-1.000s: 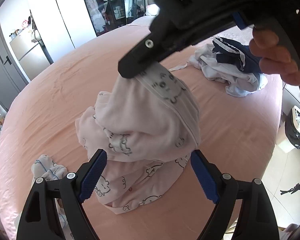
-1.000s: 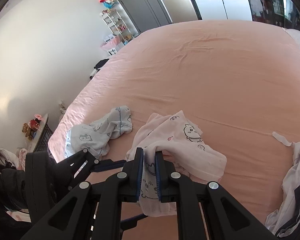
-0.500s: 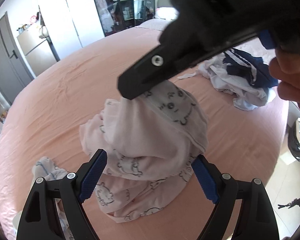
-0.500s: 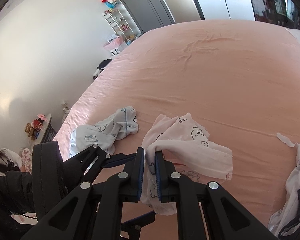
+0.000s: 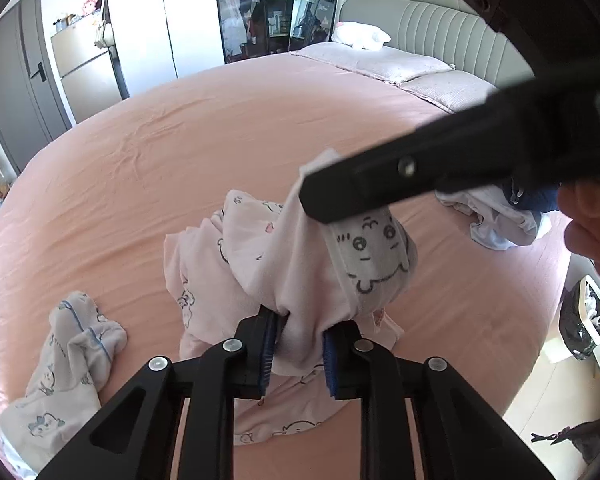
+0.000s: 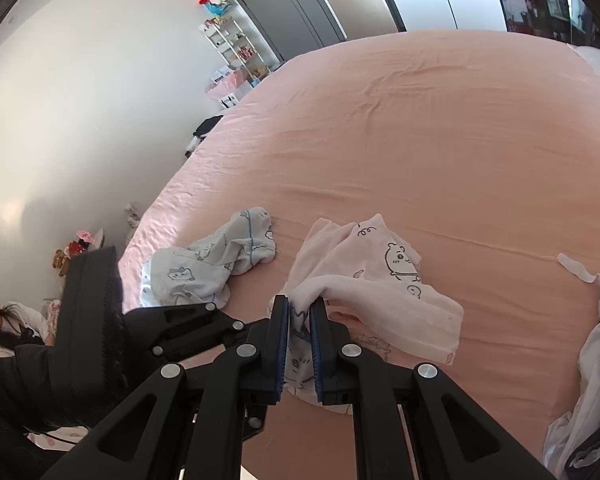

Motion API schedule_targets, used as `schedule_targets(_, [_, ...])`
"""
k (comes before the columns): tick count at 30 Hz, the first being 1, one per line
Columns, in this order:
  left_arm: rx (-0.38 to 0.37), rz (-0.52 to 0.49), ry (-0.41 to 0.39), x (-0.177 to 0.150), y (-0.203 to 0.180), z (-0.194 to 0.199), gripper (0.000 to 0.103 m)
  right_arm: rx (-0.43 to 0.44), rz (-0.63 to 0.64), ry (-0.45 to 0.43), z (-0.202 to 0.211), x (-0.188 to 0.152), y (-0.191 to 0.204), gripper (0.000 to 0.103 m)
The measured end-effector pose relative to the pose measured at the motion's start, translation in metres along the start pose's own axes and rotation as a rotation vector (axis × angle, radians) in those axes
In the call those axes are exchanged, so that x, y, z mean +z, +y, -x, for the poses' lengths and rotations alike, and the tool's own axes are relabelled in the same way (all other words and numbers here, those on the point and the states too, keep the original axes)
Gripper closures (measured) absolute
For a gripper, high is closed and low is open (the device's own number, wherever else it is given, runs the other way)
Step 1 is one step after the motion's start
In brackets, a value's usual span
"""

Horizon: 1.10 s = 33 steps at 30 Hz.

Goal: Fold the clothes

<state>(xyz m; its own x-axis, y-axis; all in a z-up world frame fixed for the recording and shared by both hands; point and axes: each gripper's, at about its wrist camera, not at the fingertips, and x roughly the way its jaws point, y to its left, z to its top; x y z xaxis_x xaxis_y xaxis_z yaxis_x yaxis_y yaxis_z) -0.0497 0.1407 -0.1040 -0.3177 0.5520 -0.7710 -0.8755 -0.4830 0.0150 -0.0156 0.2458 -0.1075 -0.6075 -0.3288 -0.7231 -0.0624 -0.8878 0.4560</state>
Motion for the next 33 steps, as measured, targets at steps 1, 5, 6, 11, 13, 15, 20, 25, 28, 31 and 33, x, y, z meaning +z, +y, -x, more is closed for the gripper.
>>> schedule_targets(1, [-0.002,0.0,-0.001,0.0,0.0,0.001,0.086,0.001,-0.007,0.005,-0.001,-0.001,-0.002,0.093])
schedule_targets(5, [0.002,-0.005,-0.002,0.001,0.003,0.001,0.086,-0.032,-0.031,-0.008,-0.001,-0.003,-0.011,0.037])
schedule_targets(6, [0.003,-0.003,-0.002,0.001,0.004,0.0,0.086,-0.032,-0.038,-0.019,0.002,-0.005,-0.014,0.031])
schedule_targets(11, [-0.002,0.013,-0.005,0.005,0.007,0.004,0.086,-0.06,-0.036,-0.05,0.011,-0.015,-0.028,0.031])
schedule_targets(13, [-0.001,0.011,-0.01,0.009,0.01,0.008,0.086,-0.105,0.006,-0.054,0.013,-0.021,-0.03,0.031])
schedule_targets(15, [0.003,0.008,-0.016,0.011,0.013,0.011,0.086,-0.155,0.04,-0.049,0.01,-0.029,-0.03,0.031])
schedule_targets(20, [-0.005,0.02,-0.023,0.021,0.018,0.015,0.086,-0.224,0.098,0.031,-0.014,-0.053,-0.031,0.031])
schedule_targets(25, [-0.008,0.003,-0.039,0.031,0.02,0.019,0.086,-0.249,0.127,0.066,-0.037,-0.067,-0.031,0.031])
schedule_targets(28, [-0.012,-0.001,-0.047,0.035,0.018,0.023,0.086,-0.247,0.134,0.039,-0.044,-0.065,-0.031,0.031])
schedule_targets(31, [-0.025,0.005,-0.049,0.039,0.019,0.025,0.086,-0.23,0.143,0.029,-0.05,-0.06,-0.026,0.031])
schedule_targets(33, [-0.02,0.003,-0.052,0.04,0.019,0.027,0.086,-0.266,0.165,-0.01,-0.047,-0.053,-0.021,0.031])
